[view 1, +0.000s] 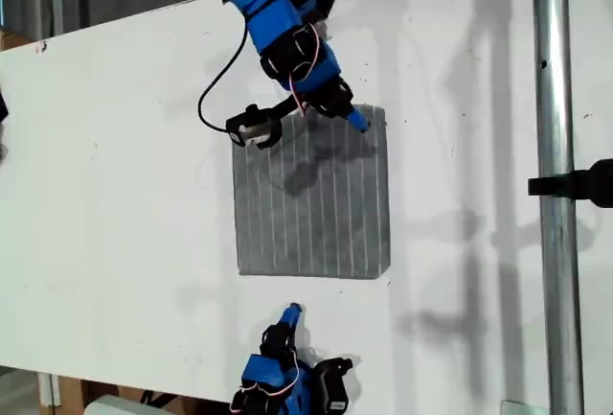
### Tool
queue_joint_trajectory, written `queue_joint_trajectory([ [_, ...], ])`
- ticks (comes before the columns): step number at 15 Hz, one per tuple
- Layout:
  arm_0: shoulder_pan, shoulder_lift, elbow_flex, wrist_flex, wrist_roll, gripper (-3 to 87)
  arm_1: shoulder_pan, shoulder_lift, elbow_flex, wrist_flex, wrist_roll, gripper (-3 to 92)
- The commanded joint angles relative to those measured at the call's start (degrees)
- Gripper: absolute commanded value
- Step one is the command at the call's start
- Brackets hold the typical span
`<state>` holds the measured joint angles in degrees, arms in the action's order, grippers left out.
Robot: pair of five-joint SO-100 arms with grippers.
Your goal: Grasp corners of a towel and fold twice.
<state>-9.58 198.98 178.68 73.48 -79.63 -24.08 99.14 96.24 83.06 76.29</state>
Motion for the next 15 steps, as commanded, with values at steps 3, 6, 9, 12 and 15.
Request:
queue_joint_trajectory([
  [3, -0.5, 0.3, 0.2, -0.1, 0.2, -1.8, -0.6, -3.9, 0.3, -2.8, -0.8, 40.0],
  [6, -0.5, 0.3, 0.2, -0.1, 0.4, -1.8, -2.3, -11.4, 4.1, -7.9, -0.4, 39.6],
  [9, -0.4, 0.3, 0.2, -0.1, 0.3, -1.8, -1.8, -18.1, 5.9, -11.0, -0.8, 36.1],
  [12, -0.4, 0.3, 0.2, 0.0, -0.4, -1.8, -0.4, -16.8, 10.0, -14.6, -1.2, 29.6],
  [15, -0.7, 0.3, 0.2, 0.0, -0.5, -1.8, 0.8, -15.6, 13.1, -17.9, -1.3, 2.7],
])
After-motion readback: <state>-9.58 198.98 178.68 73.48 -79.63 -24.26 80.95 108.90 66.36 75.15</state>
